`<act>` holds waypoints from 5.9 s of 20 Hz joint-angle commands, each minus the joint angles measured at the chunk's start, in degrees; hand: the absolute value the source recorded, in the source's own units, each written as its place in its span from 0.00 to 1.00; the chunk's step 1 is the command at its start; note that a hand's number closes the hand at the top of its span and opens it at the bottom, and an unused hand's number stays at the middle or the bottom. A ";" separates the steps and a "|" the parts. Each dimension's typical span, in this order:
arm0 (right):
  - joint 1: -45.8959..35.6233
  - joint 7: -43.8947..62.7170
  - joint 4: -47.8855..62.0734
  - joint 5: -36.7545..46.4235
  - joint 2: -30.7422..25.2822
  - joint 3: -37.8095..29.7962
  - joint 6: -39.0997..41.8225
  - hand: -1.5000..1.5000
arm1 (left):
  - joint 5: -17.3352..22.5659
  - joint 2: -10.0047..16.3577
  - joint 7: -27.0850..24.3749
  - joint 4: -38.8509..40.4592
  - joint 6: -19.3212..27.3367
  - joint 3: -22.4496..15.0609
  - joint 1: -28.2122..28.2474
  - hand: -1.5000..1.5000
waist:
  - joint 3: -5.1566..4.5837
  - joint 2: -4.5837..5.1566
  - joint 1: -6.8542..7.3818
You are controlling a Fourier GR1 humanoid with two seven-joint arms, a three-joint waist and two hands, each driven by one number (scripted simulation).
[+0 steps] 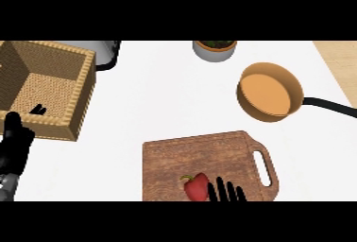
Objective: Pick the bell pepper from the cutting board and place it in the pot
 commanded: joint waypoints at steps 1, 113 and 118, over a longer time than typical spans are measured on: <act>1.37 12.18 -2.57 10.07 5.59 8.72 13.10 0.00 | -0.56 0.32 1.83 -1.76 -0.36 -0.33 -1.59 0.50 | 0.23 0.20 1.56; -55.35 -4.60 13.35 -85.89 -59.38 -63.90 20.14 1.00 | -19.78 -16.54 7.16 -2.16 -12.61 11.51 -3.69 0.50 | 0.36 0.77 4.78; -62.60 -3.25 17.83 -81.48 -52.63 -53.63 19.70 1.00 | -18.90 -15.07 5.32 3.06 -14.88 14.36 -7.45 0.50 | 0.35 0.86 4.67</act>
